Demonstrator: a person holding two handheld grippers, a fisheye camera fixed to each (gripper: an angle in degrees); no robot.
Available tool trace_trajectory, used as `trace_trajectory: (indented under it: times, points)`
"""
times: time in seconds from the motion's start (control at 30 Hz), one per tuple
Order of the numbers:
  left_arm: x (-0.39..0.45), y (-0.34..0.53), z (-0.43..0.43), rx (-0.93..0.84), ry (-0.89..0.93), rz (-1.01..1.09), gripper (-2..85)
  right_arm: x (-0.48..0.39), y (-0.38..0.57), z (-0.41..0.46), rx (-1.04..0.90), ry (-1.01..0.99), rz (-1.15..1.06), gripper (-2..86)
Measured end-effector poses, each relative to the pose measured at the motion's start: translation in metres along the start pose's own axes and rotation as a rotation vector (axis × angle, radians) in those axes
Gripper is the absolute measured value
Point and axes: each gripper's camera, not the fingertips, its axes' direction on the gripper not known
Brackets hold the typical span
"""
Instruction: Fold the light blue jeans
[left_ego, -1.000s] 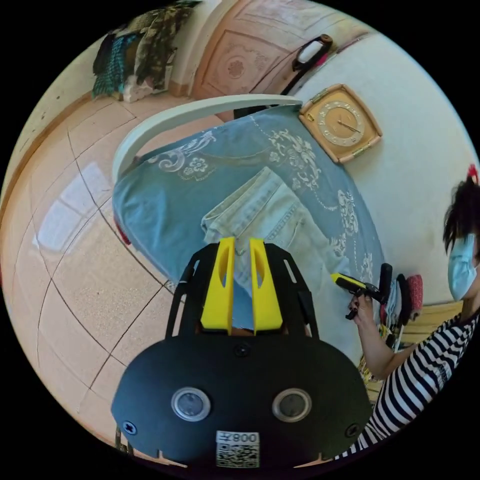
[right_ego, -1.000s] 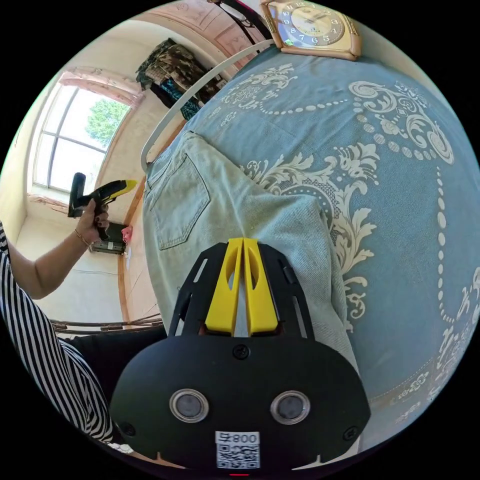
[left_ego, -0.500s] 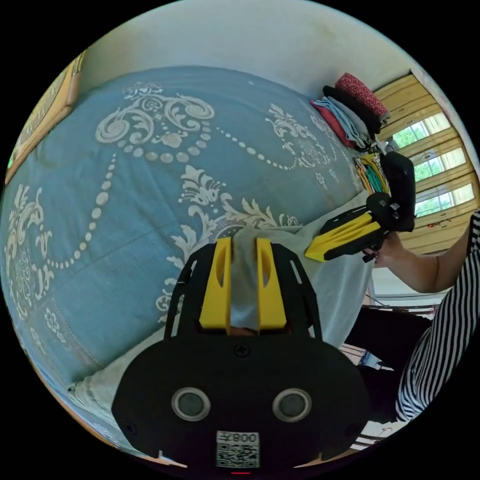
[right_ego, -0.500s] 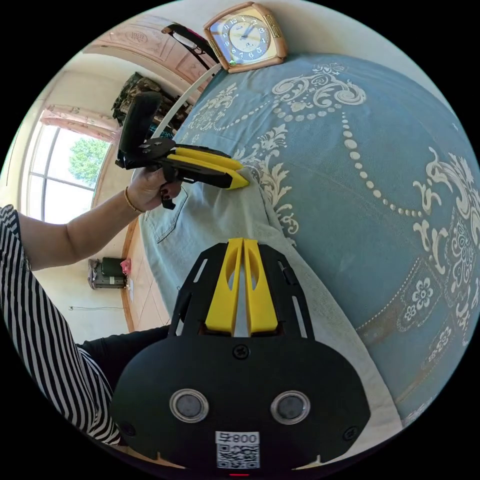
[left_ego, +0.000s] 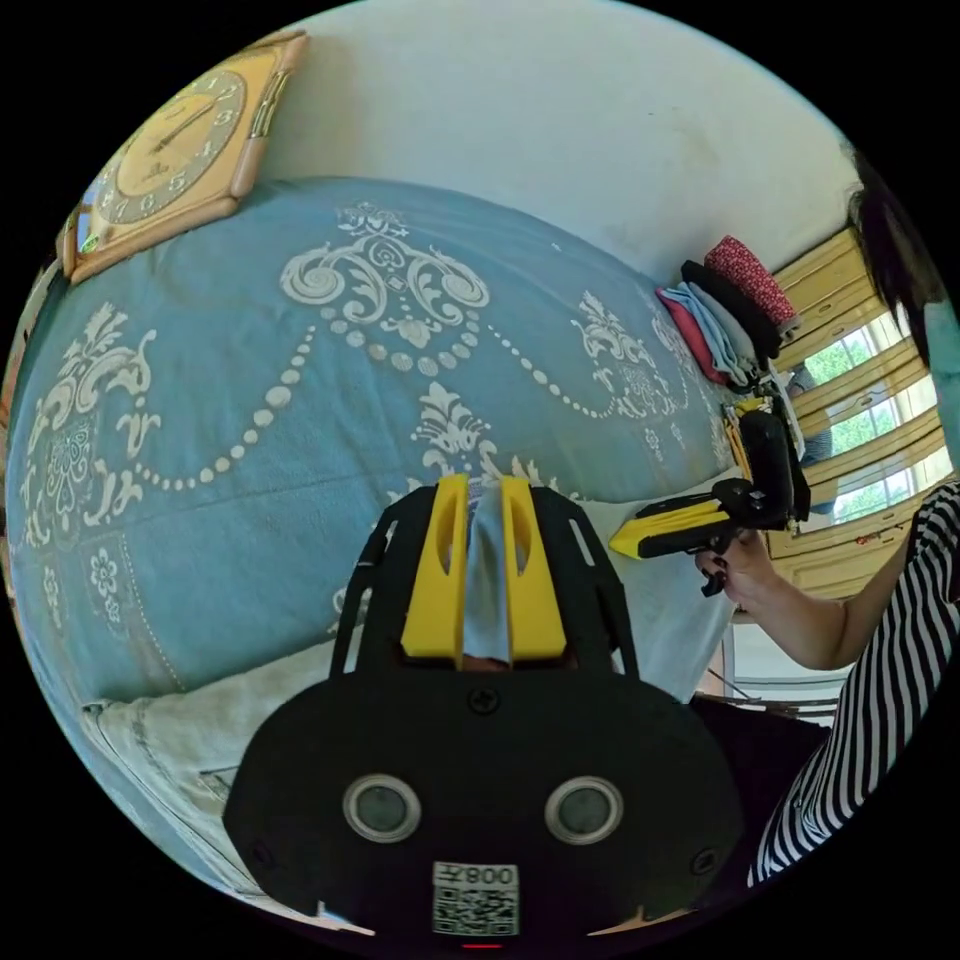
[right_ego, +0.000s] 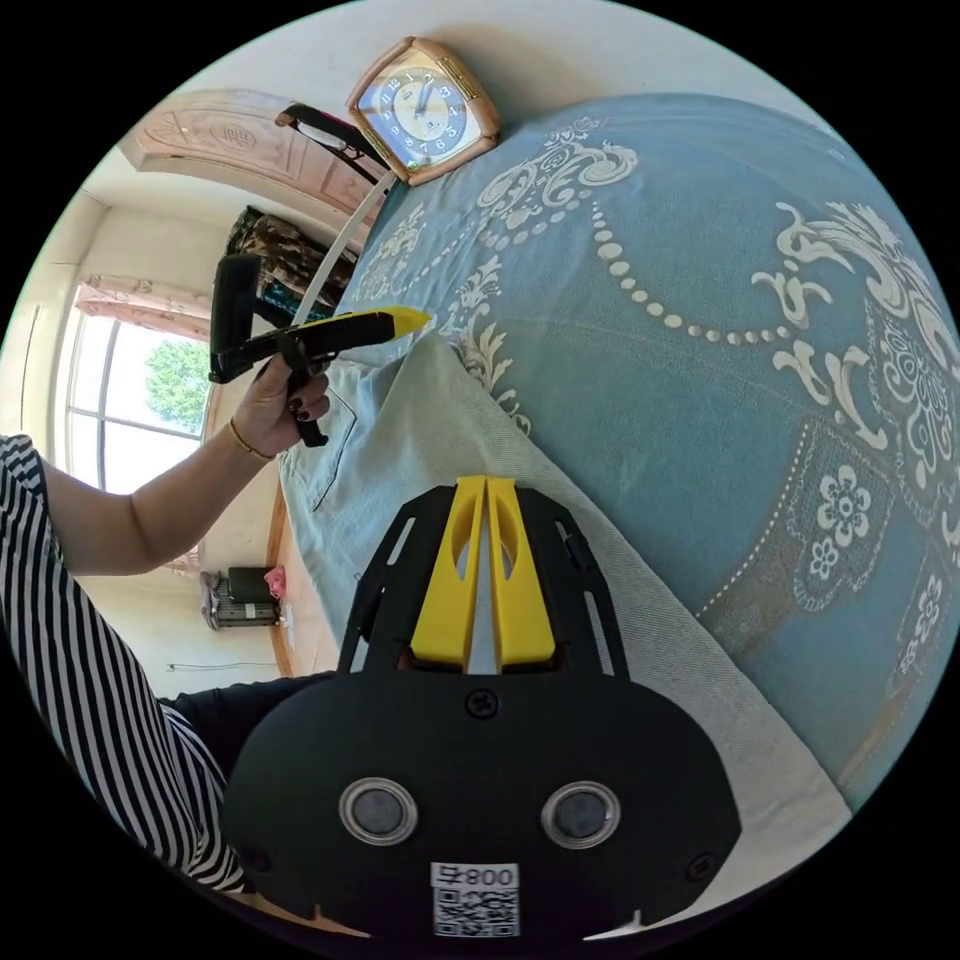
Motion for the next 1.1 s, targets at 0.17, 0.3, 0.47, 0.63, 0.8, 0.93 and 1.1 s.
trace_trajectory:
  times: [0.17,0.3,0.47,0.63,0.8,0.93,1.1]
  points:
    - [-0.041,0.002,0.069,-0.081,-0.011,-0.04,1.9,0.023,0.028,-0.024,0.101,0.013,0.127,0.1]
    - [-0.034,-0.01,0.101,-0.005,0.039,0.088,1.7,0.041,0.07,-0.061,0.233,0.077,0.227,0.1]
    - [-0.008,-0.016,0.25,-0.405,0.146,0.36,0.9,0.095,0.115,-0.052,0.207,-0.073,0.386,0.2]
    - [-0.017,-0.014,0.306,-0.403,0.15,0.407,1.2,0.094,0.153,-0.076,0.314,0.072,0.424,0.6]
    - [0.002,-0.026,0.372,-0.395,0.271,0.559,5.1,0.117,0.247,-0.113,0.575,0.122,0.699,2.6]
    - [0.04,-0.045,0.456,-0.448,0.442,0.742,9.0,0.132,0.335,-0.131,0.76,0.213,0.98,7.0]
    - [0.081,-0.07,0.547,-0.489,0.473,0.942,11.8,0.148,0.38,-0.127,0.866,0.183,1.086,7.8]
